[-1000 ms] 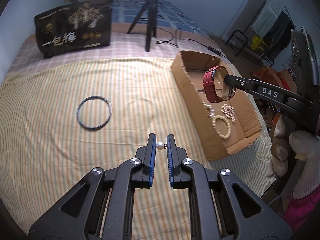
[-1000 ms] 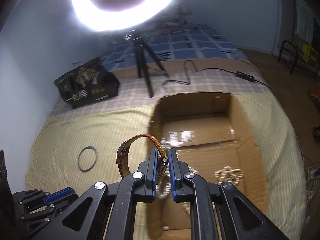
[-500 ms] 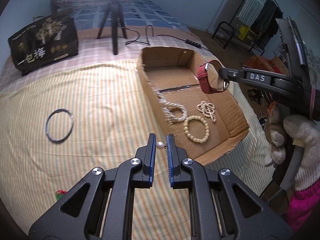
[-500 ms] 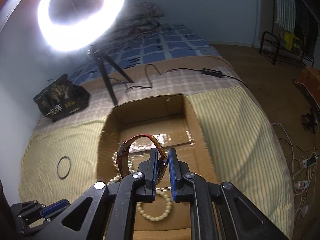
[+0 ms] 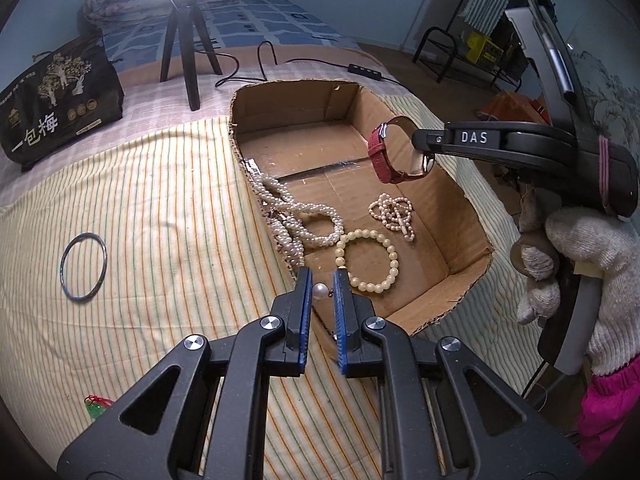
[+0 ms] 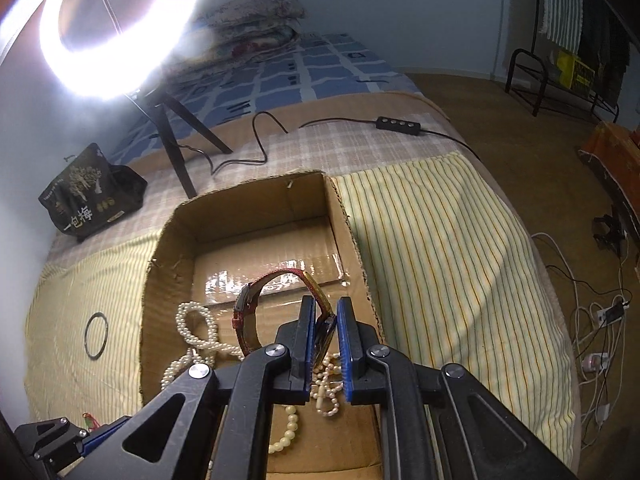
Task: Organize jewelry
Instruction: 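Open the right tool to drop the watch while the left tool releases the earring into the box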
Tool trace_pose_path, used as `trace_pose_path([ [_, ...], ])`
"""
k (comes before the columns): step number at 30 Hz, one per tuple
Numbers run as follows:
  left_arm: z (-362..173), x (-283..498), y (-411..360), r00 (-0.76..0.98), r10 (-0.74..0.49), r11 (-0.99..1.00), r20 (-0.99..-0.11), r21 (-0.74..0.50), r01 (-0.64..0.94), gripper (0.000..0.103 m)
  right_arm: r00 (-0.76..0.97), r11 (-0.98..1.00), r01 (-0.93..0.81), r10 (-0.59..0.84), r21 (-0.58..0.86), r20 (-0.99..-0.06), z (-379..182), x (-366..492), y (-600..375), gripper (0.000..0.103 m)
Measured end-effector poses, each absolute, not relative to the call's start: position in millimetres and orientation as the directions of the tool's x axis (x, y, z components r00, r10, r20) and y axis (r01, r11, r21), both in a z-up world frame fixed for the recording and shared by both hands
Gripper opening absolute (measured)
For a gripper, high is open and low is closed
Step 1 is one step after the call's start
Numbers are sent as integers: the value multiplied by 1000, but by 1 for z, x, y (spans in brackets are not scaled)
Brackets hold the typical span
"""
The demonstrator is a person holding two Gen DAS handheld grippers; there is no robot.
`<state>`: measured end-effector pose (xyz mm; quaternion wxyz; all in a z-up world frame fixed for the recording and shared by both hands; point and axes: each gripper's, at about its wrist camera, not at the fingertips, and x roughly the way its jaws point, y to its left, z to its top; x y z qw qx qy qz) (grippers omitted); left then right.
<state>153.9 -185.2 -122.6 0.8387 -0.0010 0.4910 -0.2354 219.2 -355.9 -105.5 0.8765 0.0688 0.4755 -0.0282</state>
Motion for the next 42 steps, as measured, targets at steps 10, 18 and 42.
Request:
trace_pose_path([
  [10, -126, 149, -202, 417, -381, 884, -825, -192, 427, 9, 525, 990, 112, 17, 89, -851, -113, 222, -355, 9],
  [18, -129, 148, -204, 424, -370, 882, -827, -169, 440, 9, 525, 990, 108, 24, 94, -851, -114, 223, -355, 33],
  [42, -123, 140, -206, 455, -355, 877, -817, -123, 464, 62, 577, 986, 156, -48, 53, -815, -101, 218, -355, 101],
])
